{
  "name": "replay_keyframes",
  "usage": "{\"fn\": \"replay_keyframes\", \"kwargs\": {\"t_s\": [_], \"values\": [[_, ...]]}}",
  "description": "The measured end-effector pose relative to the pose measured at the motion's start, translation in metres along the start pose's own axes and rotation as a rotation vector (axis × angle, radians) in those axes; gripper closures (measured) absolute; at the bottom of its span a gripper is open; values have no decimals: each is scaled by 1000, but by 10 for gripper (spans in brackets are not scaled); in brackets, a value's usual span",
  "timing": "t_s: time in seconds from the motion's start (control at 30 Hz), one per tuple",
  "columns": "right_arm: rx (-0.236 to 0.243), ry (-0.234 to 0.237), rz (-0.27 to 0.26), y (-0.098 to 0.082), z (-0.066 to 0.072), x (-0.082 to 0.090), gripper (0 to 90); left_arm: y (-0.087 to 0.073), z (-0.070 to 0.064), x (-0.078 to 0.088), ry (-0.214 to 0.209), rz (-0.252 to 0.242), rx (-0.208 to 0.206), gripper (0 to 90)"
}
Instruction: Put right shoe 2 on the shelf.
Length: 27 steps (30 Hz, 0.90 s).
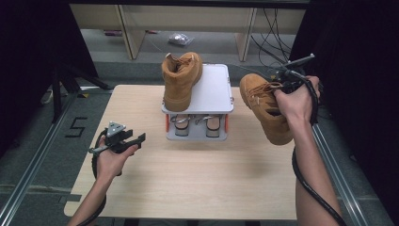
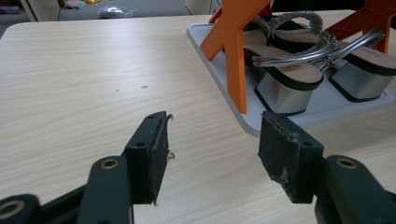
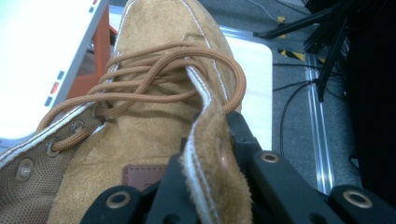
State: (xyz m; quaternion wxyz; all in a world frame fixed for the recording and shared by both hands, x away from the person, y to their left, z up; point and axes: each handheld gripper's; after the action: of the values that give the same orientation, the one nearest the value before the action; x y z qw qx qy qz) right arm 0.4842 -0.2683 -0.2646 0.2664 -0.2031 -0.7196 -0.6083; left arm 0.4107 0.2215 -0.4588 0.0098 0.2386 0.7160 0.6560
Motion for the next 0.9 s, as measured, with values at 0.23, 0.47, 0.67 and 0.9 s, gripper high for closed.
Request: {"fn": "replay_keyframes", "kwargs": {"t_s": [0.23,0.47,0.67,0.9], "values": [[-8,-4,-18,15,7,0,852,-1,-2,-1,-5,4,-1,421],[-22,28,-31,26,13,-1,852,-1,-1,0,-3,-1,-1,421],[-18,42,-37,34,20,-3,852,-1,-1,0,-4,3,-1,421],[-15,14,-43,41,28,-4,851,-1,0,1,-1,-2,0,421]]}}
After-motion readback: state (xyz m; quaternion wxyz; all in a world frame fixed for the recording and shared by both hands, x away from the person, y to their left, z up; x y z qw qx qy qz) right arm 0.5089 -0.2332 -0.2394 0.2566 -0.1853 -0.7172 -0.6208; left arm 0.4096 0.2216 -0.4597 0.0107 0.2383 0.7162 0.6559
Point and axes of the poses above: each handheld gripper's, and its own axes: x roughly backward along the jaws, y roughly out of its top, z roughly to its left, and after that the axes turned 11 degrees about -z, right-handed
